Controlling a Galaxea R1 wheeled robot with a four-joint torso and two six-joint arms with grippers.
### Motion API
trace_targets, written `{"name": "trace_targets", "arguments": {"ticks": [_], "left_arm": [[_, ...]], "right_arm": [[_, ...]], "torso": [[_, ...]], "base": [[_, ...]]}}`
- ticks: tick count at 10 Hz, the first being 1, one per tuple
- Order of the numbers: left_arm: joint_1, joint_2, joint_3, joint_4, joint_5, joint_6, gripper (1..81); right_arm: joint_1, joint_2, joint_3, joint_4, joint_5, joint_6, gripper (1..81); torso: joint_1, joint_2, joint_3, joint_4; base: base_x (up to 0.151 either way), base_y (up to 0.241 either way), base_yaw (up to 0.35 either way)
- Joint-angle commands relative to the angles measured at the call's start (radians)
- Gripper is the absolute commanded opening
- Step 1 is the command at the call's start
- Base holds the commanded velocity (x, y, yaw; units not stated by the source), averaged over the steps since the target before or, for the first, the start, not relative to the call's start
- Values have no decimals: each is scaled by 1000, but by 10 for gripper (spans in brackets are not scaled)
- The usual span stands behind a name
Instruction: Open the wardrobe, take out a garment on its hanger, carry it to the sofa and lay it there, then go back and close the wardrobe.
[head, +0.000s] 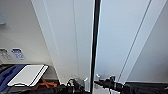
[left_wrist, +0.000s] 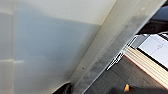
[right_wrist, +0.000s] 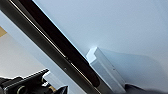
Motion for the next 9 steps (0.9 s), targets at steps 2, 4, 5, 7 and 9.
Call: {"name": "trace_targets", "arguments": {"ticks": [2,4,5,7,9], "left_arm": [[-106,44,204,-26,-67,9,811],[-101,37,221,-25,-69,9,811],[-98,34,229,-25,-69,9,811],[-96,24,247,-25,-69,9,811],[-81,4,267,-21,-83,9,811]], "right_arm": [[56,61,181,-32,-185,36,811],[43,34,215,-36,-182,38,811],[34,19,229,-44,-180,38,811],[17,-4,249,-50,-177,38,811],[8,-18,269,-59,-176,38,811]], "torso": [[0,0,0,0],[0,0,0,0],[0,0,0,0],[0,0,0,0],[0,0,0,0]], "base": [[0,0,0],[0,0,0],[0,0,0],[0,0,0],[0,0,0]]}}
